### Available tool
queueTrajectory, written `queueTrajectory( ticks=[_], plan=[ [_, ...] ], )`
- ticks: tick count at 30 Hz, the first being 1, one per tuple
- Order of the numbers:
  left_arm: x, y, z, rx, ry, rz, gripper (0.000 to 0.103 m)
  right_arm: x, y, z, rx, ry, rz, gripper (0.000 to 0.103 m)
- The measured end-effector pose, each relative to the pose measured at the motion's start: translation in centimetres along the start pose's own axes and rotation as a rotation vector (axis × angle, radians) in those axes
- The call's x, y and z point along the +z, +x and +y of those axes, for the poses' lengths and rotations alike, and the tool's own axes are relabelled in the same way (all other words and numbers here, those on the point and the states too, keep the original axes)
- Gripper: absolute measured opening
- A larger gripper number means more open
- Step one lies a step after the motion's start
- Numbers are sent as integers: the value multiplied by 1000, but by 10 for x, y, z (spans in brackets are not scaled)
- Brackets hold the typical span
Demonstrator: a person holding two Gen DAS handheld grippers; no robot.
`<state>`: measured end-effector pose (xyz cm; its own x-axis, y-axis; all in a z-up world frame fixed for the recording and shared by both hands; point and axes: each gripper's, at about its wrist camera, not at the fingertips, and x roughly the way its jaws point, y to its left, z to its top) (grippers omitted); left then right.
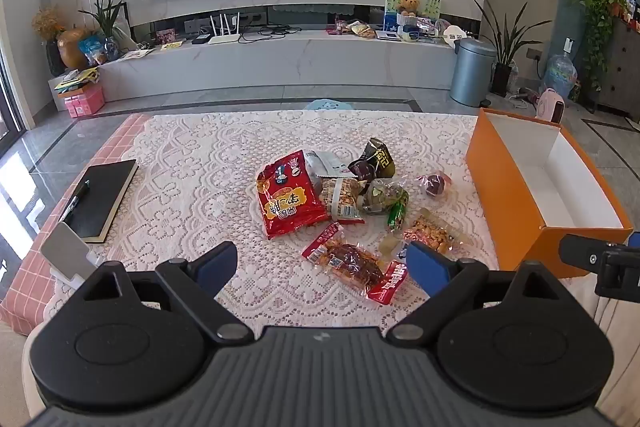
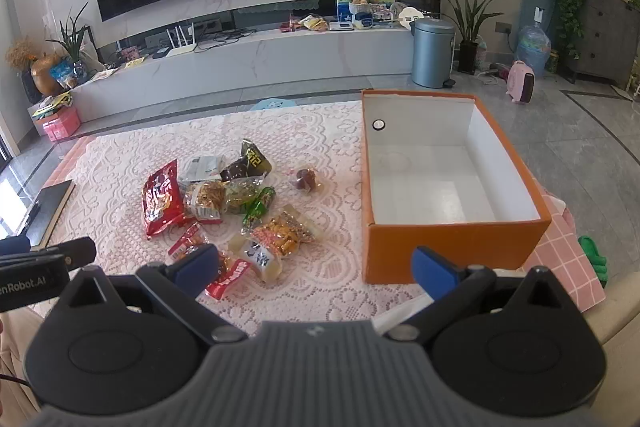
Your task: Organize snacks
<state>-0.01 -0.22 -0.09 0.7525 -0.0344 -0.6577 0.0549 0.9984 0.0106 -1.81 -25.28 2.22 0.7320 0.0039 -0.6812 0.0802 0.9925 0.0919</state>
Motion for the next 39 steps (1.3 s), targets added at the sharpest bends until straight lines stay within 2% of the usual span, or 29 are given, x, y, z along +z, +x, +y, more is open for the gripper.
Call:
queueTrajectory(
  ticks=[34,39],
  plan=[
    [-5,4,1,-2,-2,14,103,-1,2,0,-2,3,4,100],
    [-6,7,2,-24,-10,23,103,-1,3,0,-2,2,-4,100]
  ],
)
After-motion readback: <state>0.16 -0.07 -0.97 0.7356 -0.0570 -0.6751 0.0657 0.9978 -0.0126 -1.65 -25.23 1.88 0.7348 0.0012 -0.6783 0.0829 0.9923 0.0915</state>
